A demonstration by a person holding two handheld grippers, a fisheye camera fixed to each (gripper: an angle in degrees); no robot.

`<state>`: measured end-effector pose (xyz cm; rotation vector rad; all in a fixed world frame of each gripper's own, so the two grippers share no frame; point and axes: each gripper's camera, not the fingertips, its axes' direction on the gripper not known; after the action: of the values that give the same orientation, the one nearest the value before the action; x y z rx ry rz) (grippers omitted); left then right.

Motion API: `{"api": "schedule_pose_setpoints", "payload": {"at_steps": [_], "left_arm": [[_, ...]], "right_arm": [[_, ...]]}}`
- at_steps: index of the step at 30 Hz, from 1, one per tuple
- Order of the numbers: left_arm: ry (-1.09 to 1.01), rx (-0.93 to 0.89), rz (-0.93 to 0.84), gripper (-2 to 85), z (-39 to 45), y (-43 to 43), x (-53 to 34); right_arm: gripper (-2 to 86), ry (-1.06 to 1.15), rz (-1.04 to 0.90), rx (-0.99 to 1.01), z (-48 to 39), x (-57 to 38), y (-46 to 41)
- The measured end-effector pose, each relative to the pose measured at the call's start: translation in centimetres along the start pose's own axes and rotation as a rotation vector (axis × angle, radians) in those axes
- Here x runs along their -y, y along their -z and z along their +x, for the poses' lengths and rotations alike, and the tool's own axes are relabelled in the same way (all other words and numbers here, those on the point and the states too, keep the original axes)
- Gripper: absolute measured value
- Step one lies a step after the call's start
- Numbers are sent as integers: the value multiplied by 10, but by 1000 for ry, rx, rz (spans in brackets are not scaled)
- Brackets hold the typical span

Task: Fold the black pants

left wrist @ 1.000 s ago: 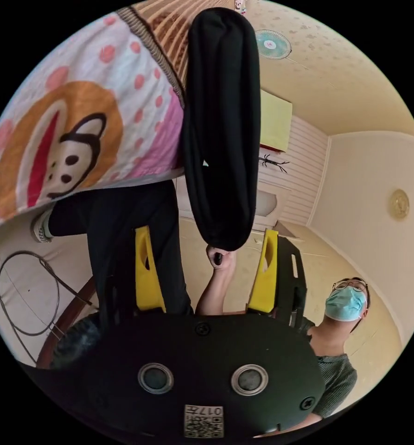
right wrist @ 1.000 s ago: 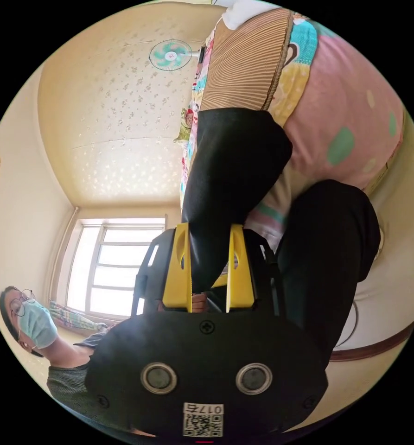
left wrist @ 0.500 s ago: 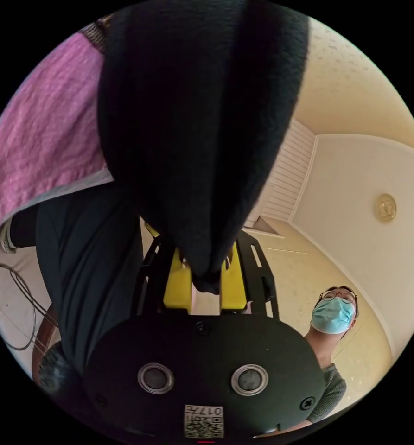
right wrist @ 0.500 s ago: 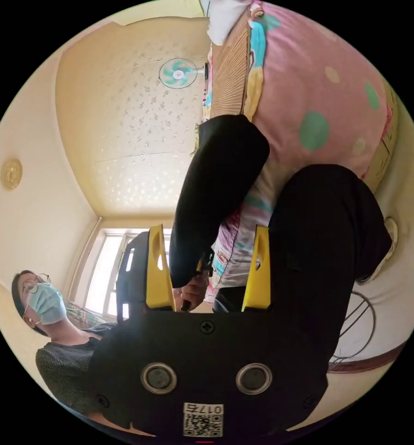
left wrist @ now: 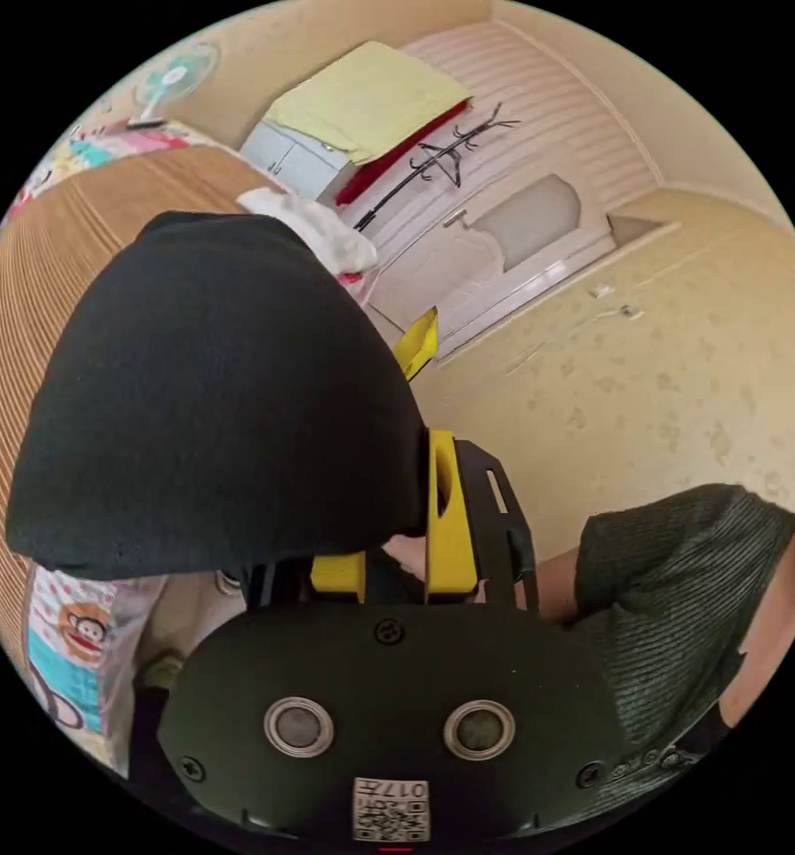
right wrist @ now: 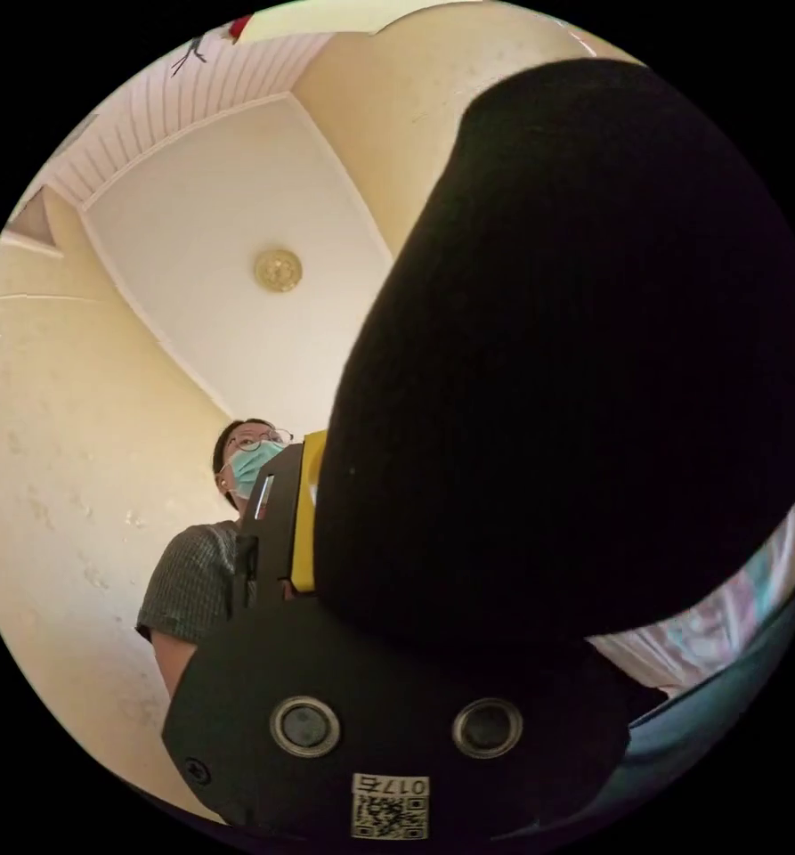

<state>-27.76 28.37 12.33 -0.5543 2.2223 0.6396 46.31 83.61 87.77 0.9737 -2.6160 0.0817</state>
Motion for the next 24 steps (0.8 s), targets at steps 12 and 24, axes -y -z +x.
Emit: {"api": "schedule_pose_setpoints", "payload": {"at_steps": [12, 24], "left_arm": [[105, 44, -6, 99, -12, -1, -76], [482, 39, 98, 95, -42, -9, -166]], "right_arm": [[170, 434, -140, -253, -160, 351, 59], [10, -288, 562, -1277, -125, 176, 277]]}}
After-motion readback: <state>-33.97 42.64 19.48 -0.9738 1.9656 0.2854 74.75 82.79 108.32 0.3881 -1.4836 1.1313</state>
